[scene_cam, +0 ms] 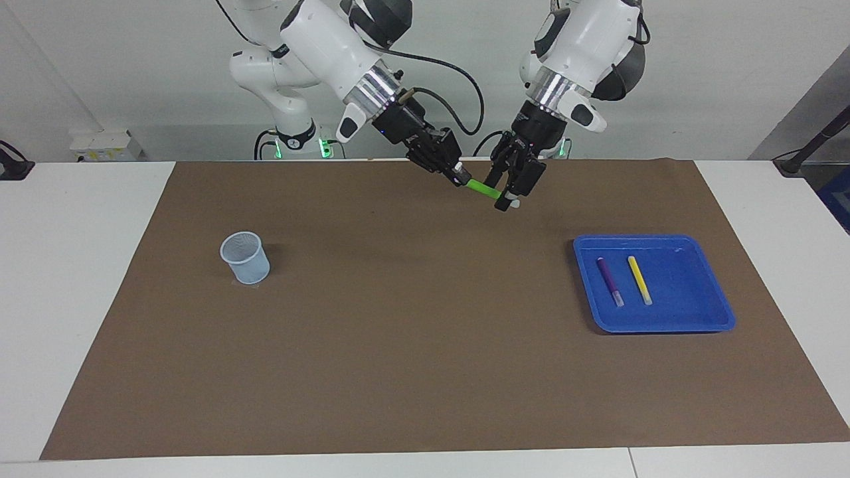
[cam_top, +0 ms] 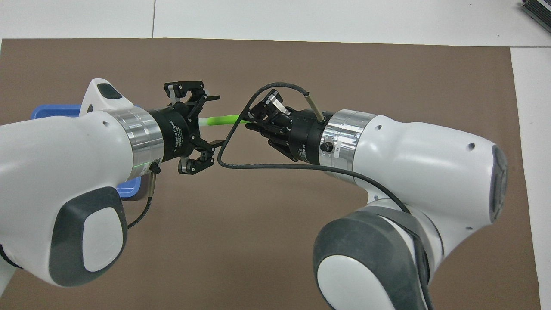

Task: Right arm passes pens to left for tray arrangement
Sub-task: 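Close the left gripper on the green pen held by right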

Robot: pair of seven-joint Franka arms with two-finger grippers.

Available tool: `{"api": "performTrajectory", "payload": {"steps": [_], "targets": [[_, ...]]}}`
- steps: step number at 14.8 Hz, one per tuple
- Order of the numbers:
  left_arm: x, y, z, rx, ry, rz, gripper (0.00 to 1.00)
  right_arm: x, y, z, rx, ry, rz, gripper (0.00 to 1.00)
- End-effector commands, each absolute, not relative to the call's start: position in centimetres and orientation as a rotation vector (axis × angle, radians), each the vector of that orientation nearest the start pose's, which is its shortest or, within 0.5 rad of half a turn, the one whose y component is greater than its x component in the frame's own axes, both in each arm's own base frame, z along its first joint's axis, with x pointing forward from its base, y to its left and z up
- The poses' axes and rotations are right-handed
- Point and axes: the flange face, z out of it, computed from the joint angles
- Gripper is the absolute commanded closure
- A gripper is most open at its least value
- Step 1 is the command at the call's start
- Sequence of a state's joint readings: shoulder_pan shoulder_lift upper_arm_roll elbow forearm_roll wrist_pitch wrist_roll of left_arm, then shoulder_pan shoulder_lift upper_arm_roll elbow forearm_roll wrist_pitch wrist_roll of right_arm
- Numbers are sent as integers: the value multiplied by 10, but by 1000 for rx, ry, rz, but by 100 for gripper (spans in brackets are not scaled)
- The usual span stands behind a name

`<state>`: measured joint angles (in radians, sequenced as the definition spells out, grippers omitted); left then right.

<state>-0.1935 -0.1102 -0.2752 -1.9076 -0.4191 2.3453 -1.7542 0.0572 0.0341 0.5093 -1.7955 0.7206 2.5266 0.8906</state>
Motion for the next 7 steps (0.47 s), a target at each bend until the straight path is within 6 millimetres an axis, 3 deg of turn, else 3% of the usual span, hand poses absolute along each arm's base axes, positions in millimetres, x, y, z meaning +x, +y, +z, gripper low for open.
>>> {"api": "performTrajectory", "payload": {"steps": [1, 3, 7], "targets": [[499, -276, 601, 1836, 1702, -94, 72, 526, 320, 605, -2053, 859, -106, 100], [497, -277, 601, 1856, 1698, -103, 100, 526, 319, 604, -2052, 862, -108, 100], [494, -276, 598, 1906, 1703, -144, 100, 527, 319, 605, -2049, 862, -110, 100]]}}
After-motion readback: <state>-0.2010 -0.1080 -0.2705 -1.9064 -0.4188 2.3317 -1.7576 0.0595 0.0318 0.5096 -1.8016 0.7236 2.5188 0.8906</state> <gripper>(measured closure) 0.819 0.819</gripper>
